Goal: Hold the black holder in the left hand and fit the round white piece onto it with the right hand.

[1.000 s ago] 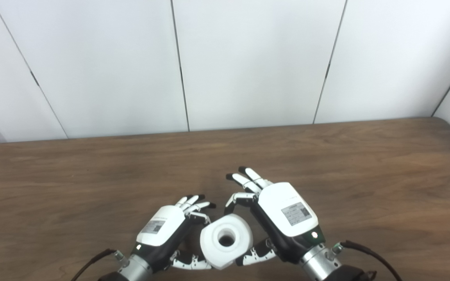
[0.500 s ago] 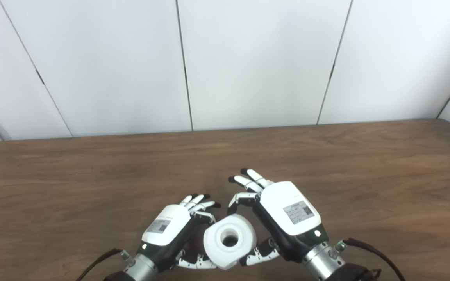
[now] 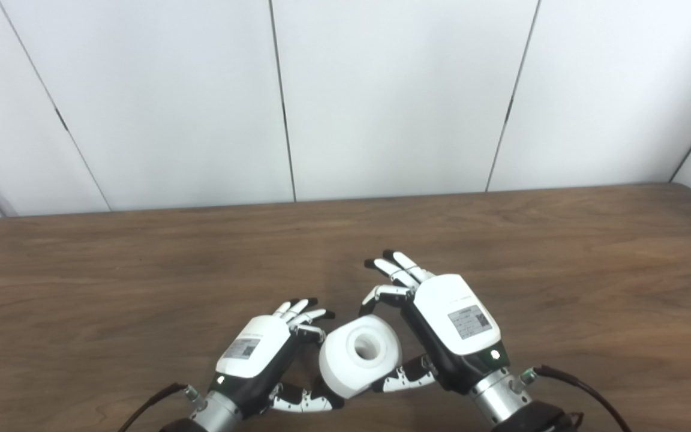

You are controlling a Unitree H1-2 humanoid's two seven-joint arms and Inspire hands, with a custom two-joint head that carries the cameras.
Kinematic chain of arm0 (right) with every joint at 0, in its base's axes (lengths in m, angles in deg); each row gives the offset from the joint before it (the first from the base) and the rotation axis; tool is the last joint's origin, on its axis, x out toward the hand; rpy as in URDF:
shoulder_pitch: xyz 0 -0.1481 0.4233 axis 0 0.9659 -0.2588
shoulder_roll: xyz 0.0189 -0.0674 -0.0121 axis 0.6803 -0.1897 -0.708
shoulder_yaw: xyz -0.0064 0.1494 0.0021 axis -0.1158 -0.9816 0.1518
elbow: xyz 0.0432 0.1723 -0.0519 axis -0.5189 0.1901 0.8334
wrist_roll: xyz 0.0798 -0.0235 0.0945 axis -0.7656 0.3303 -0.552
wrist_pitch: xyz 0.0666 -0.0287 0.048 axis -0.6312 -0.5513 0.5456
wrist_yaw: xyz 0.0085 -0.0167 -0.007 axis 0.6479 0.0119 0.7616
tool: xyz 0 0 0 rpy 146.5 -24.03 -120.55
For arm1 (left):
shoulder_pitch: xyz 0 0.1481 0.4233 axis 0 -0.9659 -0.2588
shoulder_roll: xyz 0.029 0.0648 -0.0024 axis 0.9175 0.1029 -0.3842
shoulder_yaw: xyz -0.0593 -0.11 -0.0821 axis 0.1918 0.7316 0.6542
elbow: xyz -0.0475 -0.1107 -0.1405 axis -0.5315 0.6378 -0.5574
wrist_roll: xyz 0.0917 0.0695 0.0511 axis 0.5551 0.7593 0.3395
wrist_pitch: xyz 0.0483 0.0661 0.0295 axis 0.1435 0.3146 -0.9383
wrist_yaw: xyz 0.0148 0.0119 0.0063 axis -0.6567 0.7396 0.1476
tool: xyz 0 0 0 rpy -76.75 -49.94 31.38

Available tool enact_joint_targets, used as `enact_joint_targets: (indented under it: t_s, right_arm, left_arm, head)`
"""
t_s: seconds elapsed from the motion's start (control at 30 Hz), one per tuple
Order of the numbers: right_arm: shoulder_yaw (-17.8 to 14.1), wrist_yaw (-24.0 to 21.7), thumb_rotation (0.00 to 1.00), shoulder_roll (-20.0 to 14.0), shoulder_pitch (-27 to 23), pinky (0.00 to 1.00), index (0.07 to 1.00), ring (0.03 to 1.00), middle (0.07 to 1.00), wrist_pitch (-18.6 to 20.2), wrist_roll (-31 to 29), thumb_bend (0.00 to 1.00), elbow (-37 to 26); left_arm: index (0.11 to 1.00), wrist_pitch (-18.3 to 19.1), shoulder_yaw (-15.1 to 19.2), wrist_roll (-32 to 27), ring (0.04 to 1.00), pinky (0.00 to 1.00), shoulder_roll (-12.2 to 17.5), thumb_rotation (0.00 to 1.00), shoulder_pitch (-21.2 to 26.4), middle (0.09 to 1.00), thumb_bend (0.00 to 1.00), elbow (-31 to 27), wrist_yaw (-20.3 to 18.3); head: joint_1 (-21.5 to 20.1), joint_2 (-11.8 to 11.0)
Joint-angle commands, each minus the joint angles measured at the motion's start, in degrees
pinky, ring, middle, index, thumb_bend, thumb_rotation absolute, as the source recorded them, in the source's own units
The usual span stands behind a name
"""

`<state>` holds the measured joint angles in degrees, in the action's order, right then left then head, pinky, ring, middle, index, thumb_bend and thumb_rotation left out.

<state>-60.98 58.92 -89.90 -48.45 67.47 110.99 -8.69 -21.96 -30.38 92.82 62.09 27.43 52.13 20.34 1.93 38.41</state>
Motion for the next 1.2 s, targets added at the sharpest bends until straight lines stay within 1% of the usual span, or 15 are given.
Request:
enact_joint_targets:
  t_s: [0.0, 0.23, 0.43, 0.57, 0.77, 1.17]
  right_arm:
    - [-0.43, -0.11, 0.14, -1.10, -0.04, 0.76, 0.478, 0.935, 0.885, 0.31, 1.00, 0.51, 2.94]
    - [-0.29, 1.13, 0.14, -1.61, 0.09, 0.75, 0.479, 0.931, 0.880, 0.79, 0.69, 0.51, 3.39]
    - [-0.03, -0.15, 0.14, -1.12, 0.19, 0.76, 0.479, 0.937, 0.887, 1.47, 0.67, 0.51, 1.86]
    - [0.90, -0.84, 0.15, -0.08, 0.09, 0.76, 0.477, 0.942, 0.887, 1.87, 2.50, 0.51, 0.28]
    - [2.17, -1.36, 0.15, 1.84, -0.16, 0.73, 0.476, 0.918, 0.874, 2.78, 6.31, 0.51, -0.60]
    - [2.26, -4.47, 0.14, 3.71, 0.91, 0.71, 0.478, 0.908, 0.869, 4.02, 10.63, 0.51, -2.26]
  left_arm:
    - [0.480, -1.01, -0.75, -0.36, 0.975, 1.00, -0.53, 0.05, 0.53, 0.885, 0.51, -1.89, 0.45]
    - [0.480, -1.26, -0.87, -0.33, 0.973, 1.00, -0.49, 0.05, 0.72, 0.882, 0.51, -1.47, 0.90]
    - [0.480, -0.92, -0.96, -0.12, 0.972, 1.00, -0.62, 0.05, 0.76, 0.883, 0.51, -1.44, 0.87]
    - [0.480, -0.83, -1.10, -0.01, 0.973, 1.00, -0.75, 0.05, 0.84, 0.884, 0.51, -1.40, 0.86]
    - [0.480, -0.54, -1.39, 0.45, 0.973, 1.00, -1.14, 0.05, 0.90, 0.881, 0.51, -1.22, 1.09]
    - [0.480, -1.28, -2.01, 0.85, 0.961, 1.00, -1.65, 0.05, 0.96, 0.872, 0.52, -0.26, 3.04]
  head:
    - [0.09, 0.08]
    - [0.18, 0.14]
    - [0.20, -0.01]
    - [0.31, -0.11]
    - [0.51, -0.22]
    - [0.77, -0.52]
